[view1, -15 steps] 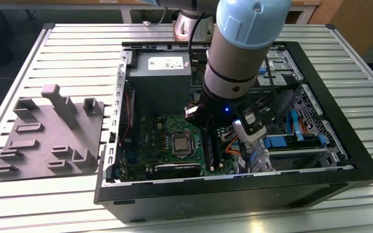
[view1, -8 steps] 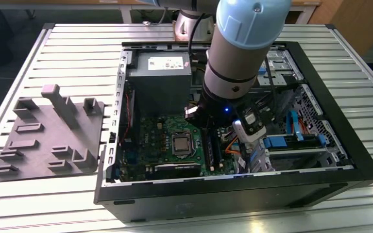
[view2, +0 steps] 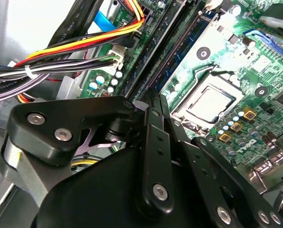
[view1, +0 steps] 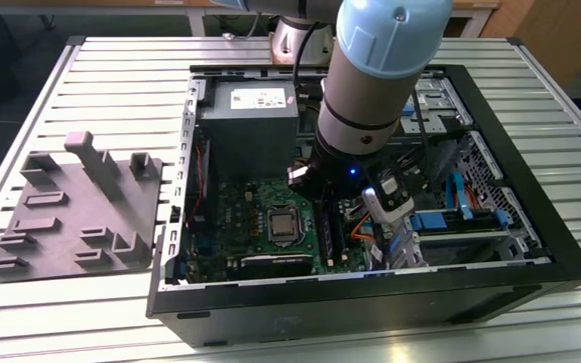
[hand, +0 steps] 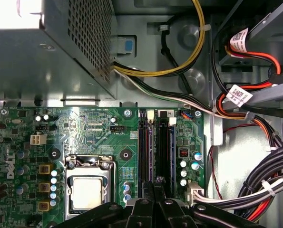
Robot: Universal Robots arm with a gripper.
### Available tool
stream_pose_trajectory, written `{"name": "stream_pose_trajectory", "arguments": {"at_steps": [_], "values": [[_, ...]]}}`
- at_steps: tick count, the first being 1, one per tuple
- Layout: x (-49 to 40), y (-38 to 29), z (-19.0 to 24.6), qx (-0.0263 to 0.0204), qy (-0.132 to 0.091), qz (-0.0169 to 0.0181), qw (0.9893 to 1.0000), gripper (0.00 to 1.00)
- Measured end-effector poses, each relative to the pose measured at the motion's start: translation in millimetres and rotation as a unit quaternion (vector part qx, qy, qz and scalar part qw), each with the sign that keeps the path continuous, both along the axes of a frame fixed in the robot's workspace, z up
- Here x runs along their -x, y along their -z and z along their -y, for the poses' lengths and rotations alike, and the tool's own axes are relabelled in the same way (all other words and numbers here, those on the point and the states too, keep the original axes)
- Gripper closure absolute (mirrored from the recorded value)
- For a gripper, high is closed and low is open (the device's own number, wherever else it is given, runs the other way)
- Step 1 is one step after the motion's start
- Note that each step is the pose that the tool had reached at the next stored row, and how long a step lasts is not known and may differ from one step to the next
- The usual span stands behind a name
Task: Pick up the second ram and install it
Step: 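Insert the second ram into the second slot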
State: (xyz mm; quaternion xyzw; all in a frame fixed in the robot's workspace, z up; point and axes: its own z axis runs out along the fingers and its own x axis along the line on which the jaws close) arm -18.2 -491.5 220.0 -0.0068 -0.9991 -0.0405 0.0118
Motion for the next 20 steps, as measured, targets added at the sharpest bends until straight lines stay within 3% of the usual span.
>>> {"name": "stream_pose_trajectory", "arguments": {"at_steps": [20], "values": [[0.0,5.4,0.0,0.0000,0.000,0.0000,1.0000,0.88]]}}
